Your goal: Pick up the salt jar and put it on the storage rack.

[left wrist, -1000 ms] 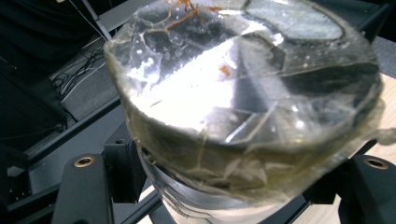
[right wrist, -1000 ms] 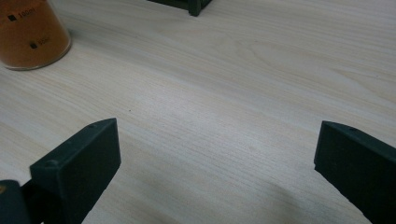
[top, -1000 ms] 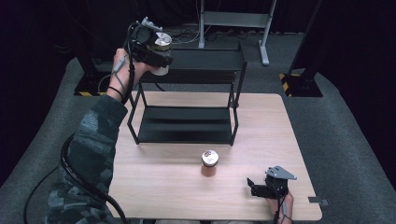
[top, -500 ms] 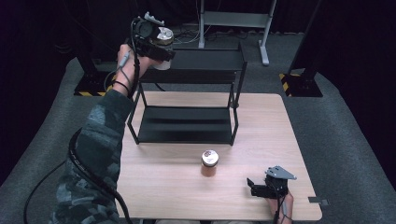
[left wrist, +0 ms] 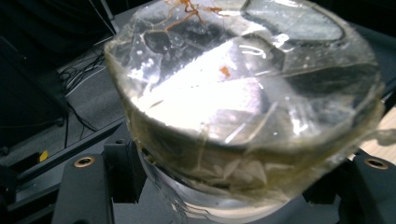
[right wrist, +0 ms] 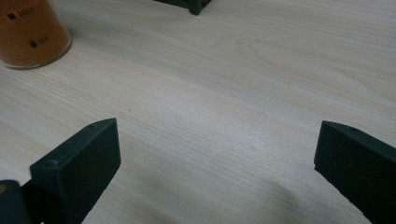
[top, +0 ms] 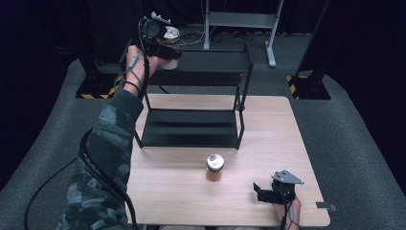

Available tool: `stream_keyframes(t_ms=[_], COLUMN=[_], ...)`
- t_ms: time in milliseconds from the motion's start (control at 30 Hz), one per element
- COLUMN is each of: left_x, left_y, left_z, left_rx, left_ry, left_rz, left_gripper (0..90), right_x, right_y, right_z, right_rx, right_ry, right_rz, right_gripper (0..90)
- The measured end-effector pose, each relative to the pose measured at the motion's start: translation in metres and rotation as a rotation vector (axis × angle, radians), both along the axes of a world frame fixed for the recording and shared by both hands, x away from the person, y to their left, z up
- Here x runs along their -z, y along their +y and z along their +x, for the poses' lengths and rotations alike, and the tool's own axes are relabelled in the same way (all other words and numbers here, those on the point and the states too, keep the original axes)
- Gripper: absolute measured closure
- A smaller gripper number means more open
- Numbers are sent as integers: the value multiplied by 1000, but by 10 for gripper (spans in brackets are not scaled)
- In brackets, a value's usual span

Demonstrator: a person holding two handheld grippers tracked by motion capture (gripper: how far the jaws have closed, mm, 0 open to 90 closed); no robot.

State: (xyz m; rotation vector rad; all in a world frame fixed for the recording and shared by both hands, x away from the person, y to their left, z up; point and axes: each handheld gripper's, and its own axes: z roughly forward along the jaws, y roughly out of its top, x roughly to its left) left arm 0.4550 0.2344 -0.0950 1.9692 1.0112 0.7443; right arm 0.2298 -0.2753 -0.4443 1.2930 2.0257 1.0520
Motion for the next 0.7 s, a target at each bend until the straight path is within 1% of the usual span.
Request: stream_keyframes(t_ms=[233, 433, 533, 700], left_x=[3, 9, 13, 15], left_y=[-2, -3, -5, -7], left_z=[6, 12, 14, 18], left_rx=[-15, -23, -27, -24], left_ry=[5, 10, 11, 12], left_rz=[-15, -32, -33, -35], left_gripper=[307, 307, 307, 307], right_x=[0, 0, 0, 0], right_y=[0, 0, 0, 0], right_z=[0, 0, -1, -1], right_rx=[0, 0, 0, 0], right_ry=[-2, -3, -4, -4], right_rz=[0, 1, 0, 0], right_gripper=[0, 0, 0, 0])
